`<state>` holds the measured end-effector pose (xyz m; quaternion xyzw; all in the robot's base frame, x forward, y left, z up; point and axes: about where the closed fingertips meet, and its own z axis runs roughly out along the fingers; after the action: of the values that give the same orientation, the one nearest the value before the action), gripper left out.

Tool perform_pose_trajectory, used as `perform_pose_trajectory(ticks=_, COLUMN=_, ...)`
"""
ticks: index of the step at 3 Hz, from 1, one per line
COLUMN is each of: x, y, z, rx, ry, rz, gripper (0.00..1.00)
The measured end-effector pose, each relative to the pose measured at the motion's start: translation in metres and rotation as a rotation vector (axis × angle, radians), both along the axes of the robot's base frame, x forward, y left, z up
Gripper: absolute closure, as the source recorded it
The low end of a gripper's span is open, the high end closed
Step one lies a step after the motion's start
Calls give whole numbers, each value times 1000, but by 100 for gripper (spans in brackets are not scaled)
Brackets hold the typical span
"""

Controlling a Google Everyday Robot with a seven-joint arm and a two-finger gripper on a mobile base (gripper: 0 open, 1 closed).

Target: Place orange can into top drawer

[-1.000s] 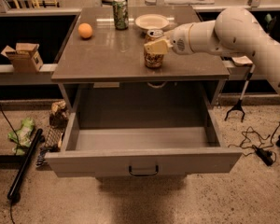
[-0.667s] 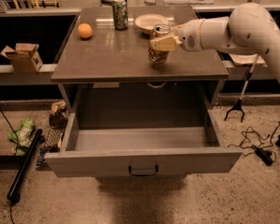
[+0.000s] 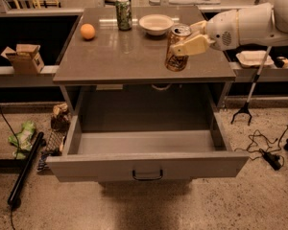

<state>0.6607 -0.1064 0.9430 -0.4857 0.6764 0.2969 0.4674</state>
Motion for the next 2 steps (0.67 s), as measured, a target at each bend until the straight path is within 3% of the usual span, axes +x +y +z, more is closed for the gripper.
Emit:
perform_pose_trajectory(ticks=1, x=0, y=0, z=0, rx=0, ry=0, rz=0, gripper=100)
perform_pose_trajectory(ticks=2, x=-16, y=2, z=-24, rx=-20, ry=13, rz=26, gripper=100)
